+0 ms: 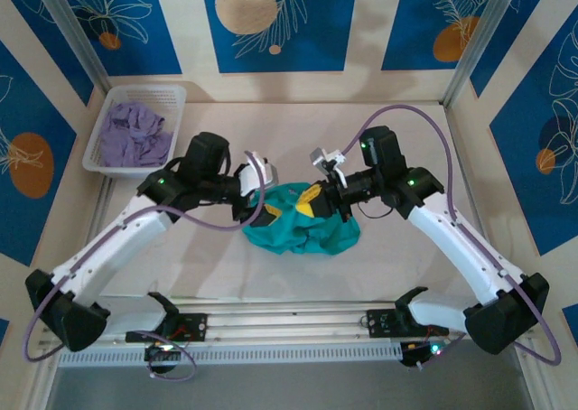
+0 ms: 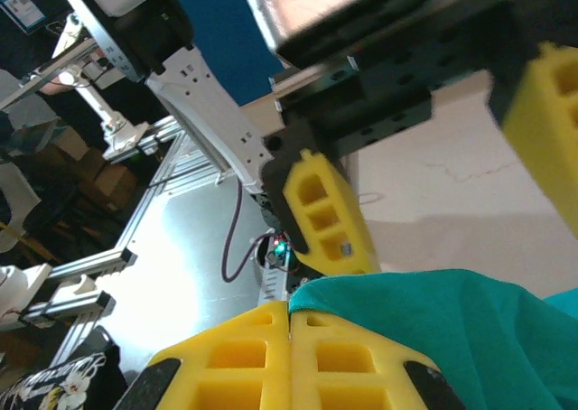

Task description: Fold the inside-out t-shirt

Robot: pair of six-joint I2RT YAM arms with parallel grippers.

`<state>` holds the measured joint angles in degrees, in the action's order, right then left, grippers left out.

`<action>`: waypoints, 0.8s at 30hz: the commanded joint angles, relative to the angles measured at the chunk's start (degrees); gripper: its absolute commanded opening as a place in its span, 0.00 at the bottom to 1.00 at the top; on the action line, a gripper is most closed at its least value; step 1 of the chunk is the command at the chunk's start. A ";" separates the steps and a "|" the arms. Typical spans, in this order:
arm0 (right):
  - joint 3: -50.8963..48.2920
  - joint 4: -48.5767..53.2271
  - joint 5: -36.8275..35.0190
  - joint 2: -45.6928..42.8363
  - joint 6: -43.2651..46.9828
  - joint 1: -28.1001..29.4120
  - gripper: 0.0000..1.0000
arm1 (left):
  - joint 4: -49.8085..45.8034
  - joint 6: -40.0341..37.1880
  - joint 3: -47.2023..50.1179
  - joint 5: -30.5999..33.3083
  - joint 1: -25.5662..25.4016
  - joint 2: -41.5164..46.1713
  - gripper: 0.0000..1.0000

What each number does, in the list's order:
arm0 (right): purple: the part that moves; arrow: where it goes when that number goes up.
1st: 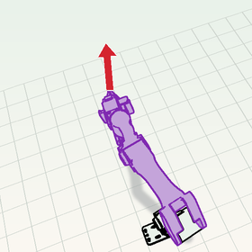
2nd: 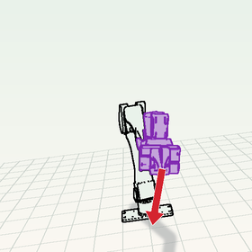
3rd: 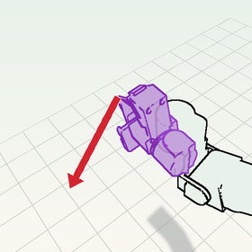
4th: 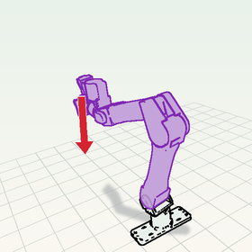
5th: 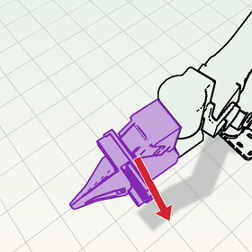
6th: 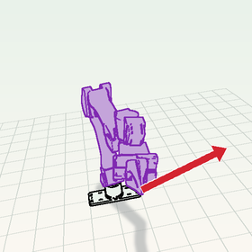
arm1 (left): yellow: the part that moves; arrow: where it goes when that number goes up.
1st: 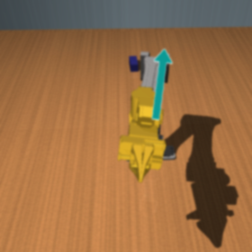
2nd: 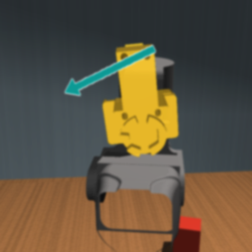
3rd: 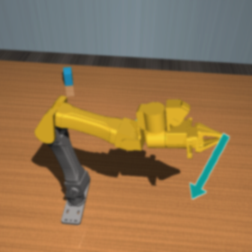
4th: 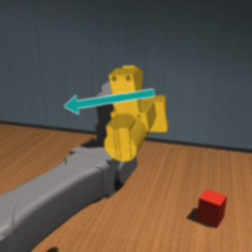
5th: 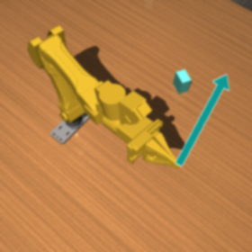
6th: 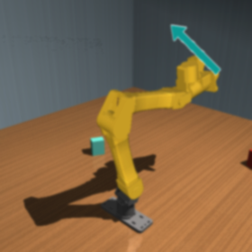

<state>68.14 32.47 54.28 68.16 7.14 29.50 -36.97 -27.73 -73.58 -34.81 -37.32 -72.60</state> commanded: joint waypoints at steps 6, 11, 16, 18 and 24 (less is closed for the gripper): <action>0.69 2.43 3.68 1.55 2.98 -0.14 0.00 | -3.91 -7.70 -7.15 -10.56 -0.81 -8.21 0.55; -0.03 -0.27 -4.53 2.07 -3.06 -1.00 0.00 | -5.52 -5.59 -10.70 -14.01 -1.19 -11.67 0.11; -2.87 -3.84 -25.55 -0.89 -29.87 -9.98 0.35 | -1.30 2.26 -5.49 -4.02 0.33 -5.95 0.00; -6.54 -6.40 -29.45 -4.78 -32.67 -10.22 0.41 | 6.03 5.94 0.98 0.59 0.42 -0.53 0.00; -10.72 -6.51 -31.14 -8.59 -29.48 -7.75 0.48 | 22.68 9.74 15.64 10.13 0.53 12.61 0.00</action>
<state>58.85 26.98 25.69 60.29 -20.47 20.82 -24.49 -21.23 -60.99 -30.72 -37.15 -62.83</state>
